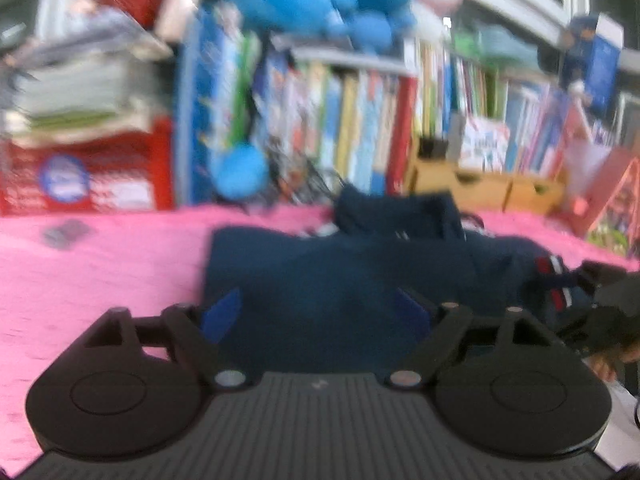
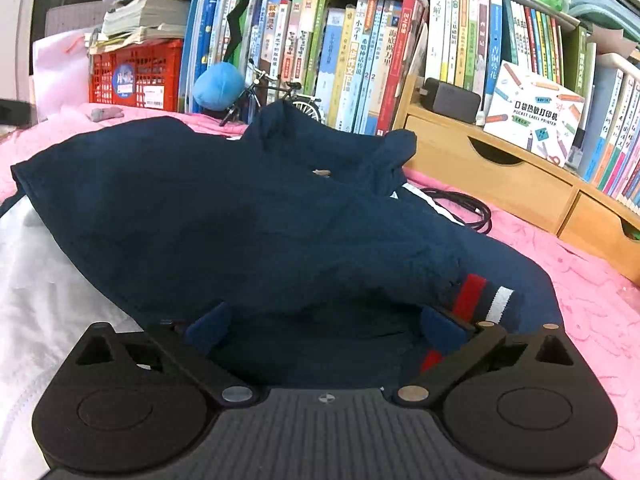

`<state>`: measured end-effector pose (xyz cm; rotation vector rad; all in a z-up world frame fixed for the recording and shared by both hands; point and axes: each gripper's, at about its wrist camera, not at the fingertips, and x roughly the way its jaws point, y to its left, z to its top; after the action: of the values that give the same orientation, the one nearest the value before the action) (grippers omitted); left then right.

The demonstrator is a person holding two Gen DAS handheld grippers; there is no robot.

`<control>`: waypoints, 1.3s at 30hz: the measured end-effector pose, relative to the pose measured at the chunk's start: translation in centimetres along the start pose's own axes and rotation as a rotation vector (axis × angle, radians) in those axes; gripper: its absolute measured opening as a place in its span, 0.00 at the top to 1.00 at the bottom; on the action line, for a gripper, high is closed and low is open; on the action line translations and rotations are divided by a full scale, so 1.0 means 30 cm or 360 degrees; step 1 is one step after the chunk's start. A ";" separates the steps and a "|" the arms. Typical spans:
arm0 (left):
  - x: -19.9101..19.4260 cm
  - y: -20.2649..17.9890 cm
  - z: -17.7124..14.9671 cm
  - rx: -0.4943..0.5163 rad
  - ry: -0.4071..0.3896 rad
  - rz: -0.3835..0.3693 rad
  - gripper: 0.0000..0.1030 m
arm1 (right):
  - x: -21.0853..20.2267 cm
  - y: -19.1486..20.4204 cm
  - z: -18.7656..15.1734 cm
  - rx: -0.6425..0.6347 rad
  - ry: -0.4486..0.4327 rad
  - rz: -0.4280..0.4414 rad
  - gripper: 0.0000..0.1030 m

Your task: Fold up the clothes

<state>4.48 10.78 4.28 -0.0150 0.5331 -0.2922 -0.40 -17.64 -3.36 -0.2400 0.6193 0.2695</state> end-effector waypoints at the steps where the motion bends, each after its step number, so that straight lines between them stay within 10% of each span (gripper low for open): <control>1: 0.045 -0.015 -0.003 0.0008 0.0035 0.0014 0.28 | 0.000 -0.001 0.000 0.0002 0.0001 0.0002 0.00; 7: 0.135 0.077 -0.062 -0.0070 0.0114 0.0198 0.27 | 0.001 -0.001 0.002 -0.0001 -0.0003 -0.0001 0.00; 11: 0.105 0.238 -0.072 -0.0179 0.0191 0.0529 0.26 | -0.028 -0.007 0.000 0.0019 -0.0070 -0.0017 0.00; 14: 0.061 0.310 -0.052 -0.0227 0.0179 0.0701 0.47 | -0.071 -0.033 0.002 0.0097 -0.0166 0.0005 0.00; 18: -0.010 0.230 0.034 -0.0181 -0.0061 0.0403 0.47 | -0.110 -0.092 0.015 0.0285 -0.0262 0.0060 0.00; 23: 0.125 -0.006 0.084 0.0117 -0.0032 0.0090 0.43 | -0.103 -0.097 0.036 0.0324 -0.0246 0.0075 0.00; 30: 0.320 -0.024 0.059 0.0205 0.0134 0.0249 0.41 | -0.075 -0.133 0.009 0.0174 -0.0121 -0.0081 0.00; 33: 0.323 0.051 0.038 0.0148 0.0156 0.0287 0.23 | -0.062 -0.162 -0.005 0.0120 -0.0058 -0.0170 0.00; 39: 0.267 0.096 0.044 0.0125 0.0151 0.0340 0.32 | -0.095 -0.206 0.004 0.0198 -0.0133 -0.0108 0.00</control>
<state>12.49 11.23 1.18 0.1321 0.6119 -0.1055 -0.60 -23.91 -0.70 -0.1292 0.5420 0.1739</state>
